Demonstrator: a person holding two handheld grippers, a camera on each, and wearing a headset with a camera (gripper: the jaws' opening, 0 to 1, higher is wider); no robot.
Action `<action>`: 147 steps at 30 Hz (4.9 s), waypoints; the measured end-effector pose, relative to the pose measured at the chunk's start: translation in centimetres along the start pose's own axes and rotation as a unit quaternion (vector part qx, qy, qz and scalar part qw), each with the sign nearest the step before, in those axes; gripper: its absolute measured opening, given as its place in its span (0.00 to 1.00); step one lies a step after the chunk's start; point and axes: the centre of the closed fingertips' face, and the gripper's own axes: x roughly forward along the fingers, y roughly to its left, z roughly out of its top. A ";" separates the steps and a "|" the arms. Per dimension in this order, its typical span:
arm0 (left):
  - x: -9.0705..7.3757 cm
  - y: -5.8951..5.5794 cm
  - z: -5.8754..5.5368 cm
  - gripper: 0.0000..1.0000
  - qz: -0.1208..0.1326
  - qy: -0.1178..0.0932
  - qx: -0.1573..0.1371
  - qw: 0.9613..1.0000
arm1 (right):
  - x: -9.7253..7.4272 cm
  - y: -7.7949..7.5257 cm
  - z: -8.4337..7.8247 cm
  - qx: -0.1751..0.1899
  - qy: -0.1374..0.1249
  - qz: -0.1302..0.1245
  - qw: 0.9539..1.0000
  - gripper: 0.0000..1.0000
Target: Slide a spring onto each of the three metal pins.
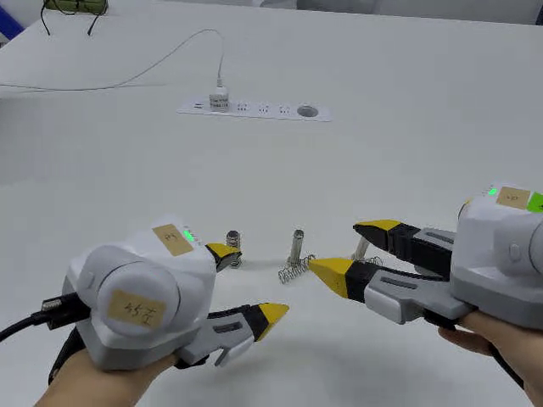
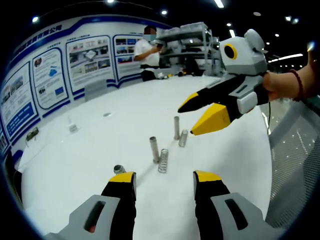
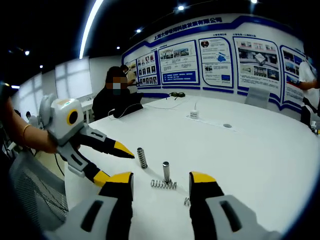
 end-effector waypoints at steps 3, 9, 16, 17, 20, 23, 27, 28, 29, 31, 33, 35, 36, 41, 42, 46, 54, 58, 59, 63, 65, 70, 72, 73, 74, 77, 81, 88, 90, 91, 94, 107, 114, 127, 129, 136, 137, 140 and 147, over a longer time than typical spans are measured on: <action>0.5 0.1 -0.1 0.45 -0.003 0.005 0.003 1.000 | -0.5 0.0 -0.4 0.000 0.000 0.000 1.000 0.47; 1.6 0.0 -0.2 0.37 -0.011 0.011 0.009 1.000 | -1.3 -0.3 -1.3 0.005 0.002 -0.008 1.000 0.48; 3.3 -0.1 -0.4 0.33 -0.022 0.023 0.021 0.999 | -1.8 -0.2 -2.1 0.009 0.004 -0.011 1.000 0.51; 3.5 0.0 -0.6 0.33 -0.023 0.028 0.027 0.999 | -1.8 -0.3 -2.3 0.008 0.005 -0.012 1.000 0.51; 4.0 0.1 -0.8 0.30 -0.024 0.035 0.035 0.998 | -2.0 -0.3 -2.5 0.002 0.008 -0.014 1.000 0.51; 4.3 0.3 -1.1 0.27 -0.023 0.040 0.034 0.998 | -2.2 -0.5 -2.5 0.005 0.005 -0.016 1.000 0.51; 4.7 0.3 -1.6 0.24 -0.026 0.047 0.034 0.998 | -2.3 -0.6 -2.6 0.006 0.004 -0.020 1.000 0.51; 4.8 0.3 -1.6 0.23 -0.026 0.048 0.035 0.998 | -2.3 -0.6 -2.6 0.005 0.005 -0.021 1.000 0.51; 4.9 0.3 -1.6 0.22 -0.027 0.049 0.036 0.998 | -2.4 -0.6 -2.7 0.004 0.007 -0.022 1.000 0.51; 5.0 0.3 -1.6 0.21 -0.029 0.048 0.032 0.998 | -2.4 -0.7 -2.8 0.005 0.008 -0.022 1.000 0.51; 5.2 0.3 -1.6 0.21 -0.029 0.047 0.029 0.998 | -2.5 -0.8 -2.8 0.007 0.007 -0.023 1.000 0.51; 5.4 0.4 -1.6 0.19 -0.030 0.046 0.026 0.998 | -2.5 -0.8 -2.9 0.008 0.009 -0.024 1.000 0.51; 5.4 0.4 -1.6 0.19 -0.031 0.046 0.026 0.998 | -2.6 -0.8 -3.0 0.008 0.009 -0.024 1.000 0.51; 5.7 0.4 -1.7 0.16 -0.033 0.048 0.025 0.998 | -2.6 -1.0 -3.2 0.013 0.011 -0.028 0.999 0.50; 5.7 0.4 -1.8 0.15 -0.033 0.050 0.022 0.998 | -2.7 -1.0 -3.2 0.015 0.012 -0.029 0.999 0.50; 5.9 0.3 -1.9 0.14 -0.038 0.052 0.025 0.998 | -2.7 -1.0 -3.3 0.019 0.012 -0.031 0.999 0.49; 6.2 0.2 -2.1 0.12 -0.044 0.060 0.025 0.997 | -2.8 -1.2 -3.3 0.025 0.011 -0.035 0.999 0.49; 6.3 0.1 -2.2 0.11 -0.048 0.060 0.015 0.997 | -2.9 -1.3 -3.3 0.026 0.013 -0.037 0.999 0.48; 6.3 0.1 -2.2 0.11 -0.048 0.060 0.012 0.997 | -2.9 -1.4 -3.3 0.026 0.014 -0.038 0.999 0.48; 6.2 -0.2 -2.1 0.10 -0.058 0.057 -0.015 0.997 | -3.0 -1.4 -3.2 0.029 0.010 -0.039 0.999 0.48; 6.1 -0.2 -2.2 0.10 -0.059 0.056 -0.031 0.996 | -2.9 -1.4 -3.2 0.030 0.009 -0.037 0.999 0.47; 5.6 -0.6 -2.1 0.10 -0.063 0.053 -0.034 0.996 | -2.9 -1.3 -3.1 0.037 0.006 -0.033 0.999 0.47; 5.3 -0.7 -2.0 0.10 -0.064 0.051 -0.038 0.996 | -2.9 -1.3 -2.9 0.039 0.005 -0.033 0.999 0.47; 5.2 -0.8 -1.9 0.10 -0.063 0.048 -0.041 0.996 | -2.9 -1.3 -2.9 0.040 0.004 -0.033 0.999 0.47; 5.0 -0.8 -1.8 0.10 -0.063 0.045 -0.043 0.996 | -2.9 -1.3 -2.7 0.041 0.003 -0.033 0.999 0.47; 4.3 -1.1 -1.3 0.10 -0.061 0.036 -0.045 0.996 | -2.9 -1.3 -2.2 0.048 -0.005 -0.031 0.998 0.47; 3.5 -1.5 -0.9 0.10 -0.061 0.027 -0.052 0.996 | -2.9 -1.2 -1.6 0.058 -0.012 -0.027 0.998 0.45; 2.2 -1.9 -0.3 0.10 -0.059 0.006 -0.072 0.996 | -2.8 -0.9 -0.9 0.080 -0.020 -0.015 0.996 0.42; 1.8 -1.9 -0.2 0.10 -0.058 0.002 -0.071 0.996 | -2.7 -0.6 -0.7 0.097 -0.024 -0.006 0.995 0.40; 1.7 -2.0 -0.1 0.10 -0.059 -0.001 -0.070 0.996 | -2.6 -0.5 -0.6 0.105 -0.027 -0.002 0.994 0.39; 1.2 -2.2 0.3 0.10 -0.060 -0.016 -0.078 0.995 | -2.4 -0.1 -0.1 0.133 -0.035 0.013 0.990 0.38; -0.1 -2.8 2.3 0.10 -0.078 -0.088 -0.106 0.987 | -0.9 1.1 0.8 0.233 -0.044 0.043 0.971 0.33; -0.4 -3.3 3.0 0.10 -0.086 -0.113 -0.099 0.985 | -0.1 1.2 1.0 0.268 -0.047 0.046 0.961 0.31; -1.0 -3.6 4.5 0.10 -0.094 -0.151 -0.098 0.979 | -0.1 1.7 1.5 0.354 -0.064 0.078 0.930 0.21; -1.1 -3.6 4.8 0.10 -0.095 -0.157 -0.100 0.978 | -0.1 1.8 1.6 0.358 -0.065 0.080 0.928 0.20; -1.3 -3.7 5.1 0.10 -0.098 -0.162 -0.101 0.977 | -0.2 1.9 2.0 0.375 -0.074 0.091 0.919 0.13; -1.4 -3.7 5.1 0.10 -0.098 -0.161 -0.102 0.977 | -0.2 2.0 2.0 0.376 -0.075 0.093 0.919 0.13; -1.3 -3.8 5.0 0.10 -0.099 -0.157 -0.102 0.977 | -0.2 2.2 2.1 0.369 -0.076 0.097 0.921 0.13; -1.2 -3.8 4.8 0.12 -0.099 -0.148 -0.105 0.978 | -0.2 2.2 2.4 0.337 -0.076 0.091 0.934 0.11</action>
